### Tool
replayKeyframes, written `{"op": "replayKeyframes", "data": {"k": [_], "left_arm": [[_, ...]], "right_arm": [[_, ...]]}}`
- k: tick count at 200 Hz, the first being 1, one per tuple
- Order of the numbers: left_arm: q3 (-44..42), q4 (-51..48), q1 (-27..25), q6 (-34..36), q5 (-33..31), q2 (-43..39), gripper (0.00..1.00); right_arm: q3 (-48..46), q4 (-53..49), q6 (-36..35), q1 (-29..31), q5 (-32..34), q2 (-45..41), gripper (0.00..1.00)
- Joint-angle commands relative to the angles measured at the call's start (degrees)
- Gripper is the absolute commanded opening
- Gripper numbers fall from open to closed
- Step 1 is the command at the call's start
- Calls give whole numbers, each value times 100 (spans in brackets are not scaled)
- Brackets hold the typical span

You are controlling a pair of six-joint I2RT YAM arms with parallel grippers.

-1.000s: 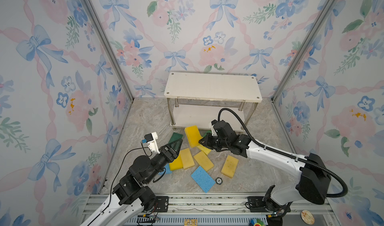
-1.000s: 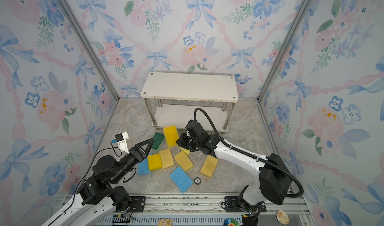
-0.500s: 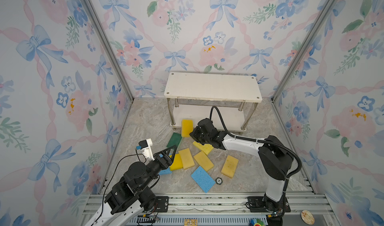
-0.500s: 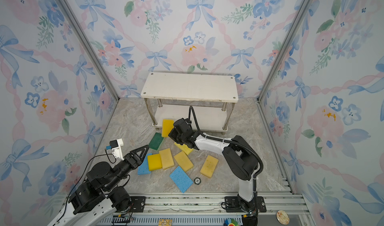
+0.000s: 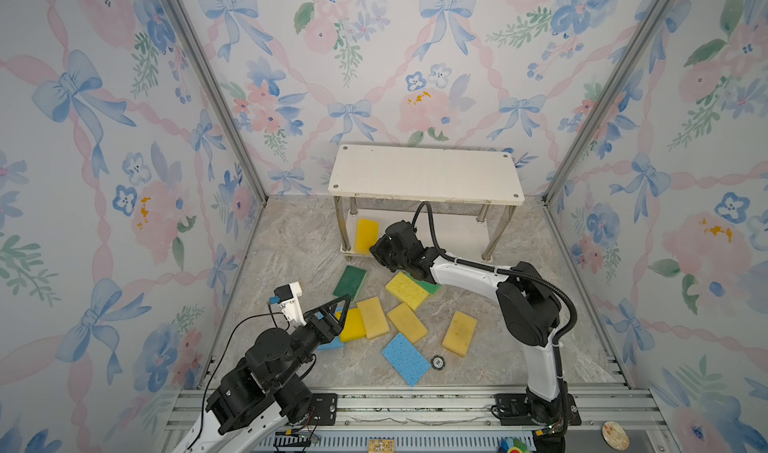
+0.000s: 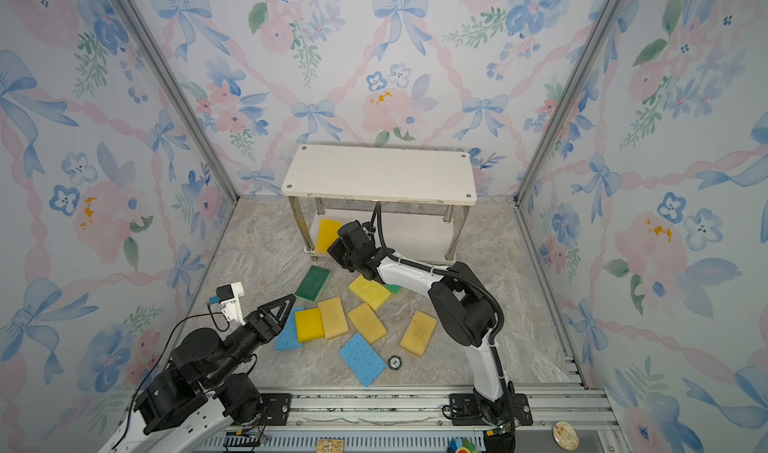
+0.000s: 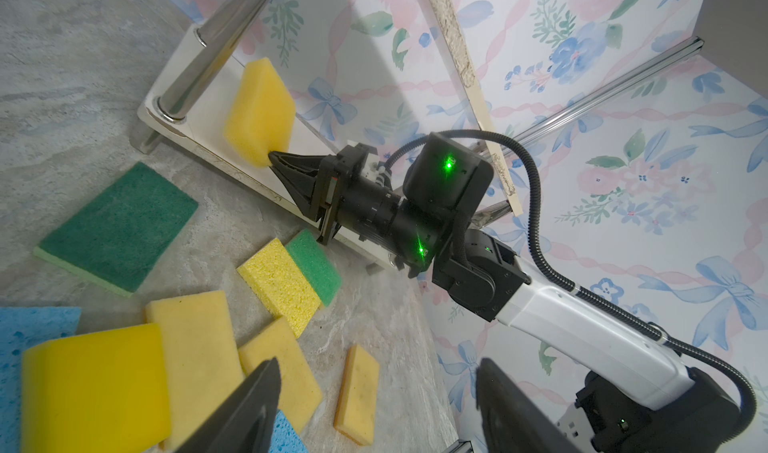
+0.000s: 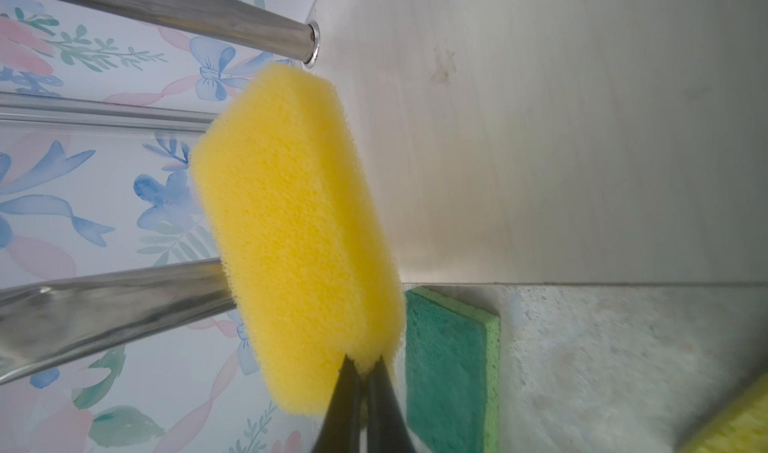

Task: Place and organize the cleaning sponges onto the shelf
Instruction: 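Lower the thick yellow sponge onto the lower shelf and open the right gripper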

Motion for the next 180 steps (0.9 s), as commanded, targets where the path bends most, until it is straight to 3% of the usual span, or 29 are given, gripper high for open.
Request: {"op": "replayKeyframes", "data": {"k": [1,127,180], "left_arm": [[-52,-150,42,-10,-88,-77,76],[-60,-326,44,-5,-199,-195,77],[-112,-359,35,-66,-242,-280,77]], "right_arm": [[404,-315,-151,-77,-98,269,7],[684,-525,-130,-148,-144,784,15],[782,-564,-138,-181,-225,930,26]]}}
